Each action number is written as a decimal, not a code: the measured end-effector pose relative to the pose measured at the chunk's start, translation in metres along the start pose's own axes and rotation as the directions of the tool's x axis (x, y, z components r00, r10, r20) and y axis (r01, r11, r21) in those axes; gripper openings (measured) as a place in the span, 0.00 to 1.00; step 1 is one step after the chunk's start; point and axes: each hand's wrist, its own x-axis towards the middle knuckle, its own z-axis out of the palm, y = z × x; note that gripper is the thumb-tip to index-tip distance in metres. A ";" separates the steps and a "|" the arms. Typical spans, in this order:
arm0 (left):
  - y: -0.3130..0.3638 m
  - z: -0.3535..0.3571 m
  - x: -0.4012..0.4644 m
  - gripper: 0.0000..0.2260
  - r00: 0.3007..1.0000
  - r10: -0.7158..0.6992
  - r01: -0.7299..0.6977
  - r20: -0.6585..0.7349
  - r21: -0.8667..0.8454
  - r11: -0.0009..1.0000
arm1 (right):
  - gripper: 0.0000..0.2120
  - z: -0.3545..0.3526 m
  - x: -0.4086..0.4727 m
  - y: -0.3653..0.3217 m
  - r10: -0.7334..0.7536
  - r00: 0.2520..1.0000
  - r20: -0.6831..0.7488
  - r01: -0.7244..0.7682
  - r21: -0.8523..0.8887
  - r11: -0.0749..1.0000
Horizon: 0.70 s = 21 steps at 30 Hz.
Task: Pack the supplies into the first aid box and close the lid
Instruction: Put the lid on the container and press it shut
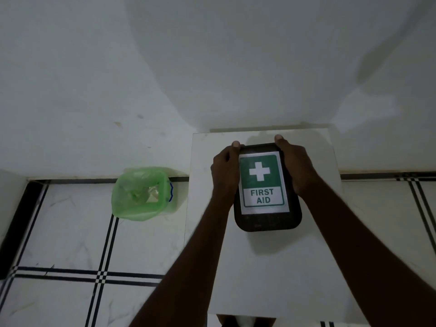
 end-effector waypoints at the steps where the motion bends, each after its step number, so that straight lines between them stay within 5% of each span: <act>1: -0.002 0.001 0.002 0.18 1.000 0.007 -0.008 -0.015 -0.012 1.000 | 0.23 0.001 0.001 0.000 -0.009 1.000 -0.005 0.009 -0.013 1.000; 15: 0.001 0.003 0.003 0.14 0.986 0.157 -0.146 -0.059 0.163 0.976 | 0.23 0.001 0.004 0.005 -0.169 0.985 -0.039 0.161 -0.159 0.974; 21: -0.007 -0.003 -0.034 0.25 0.906 0.403 -0.409 0.131 0.519 0.751 | 0.25 -0.010 -0.030 0.040 -0.489 0.872 -0.002 0.426 -0.486 0.763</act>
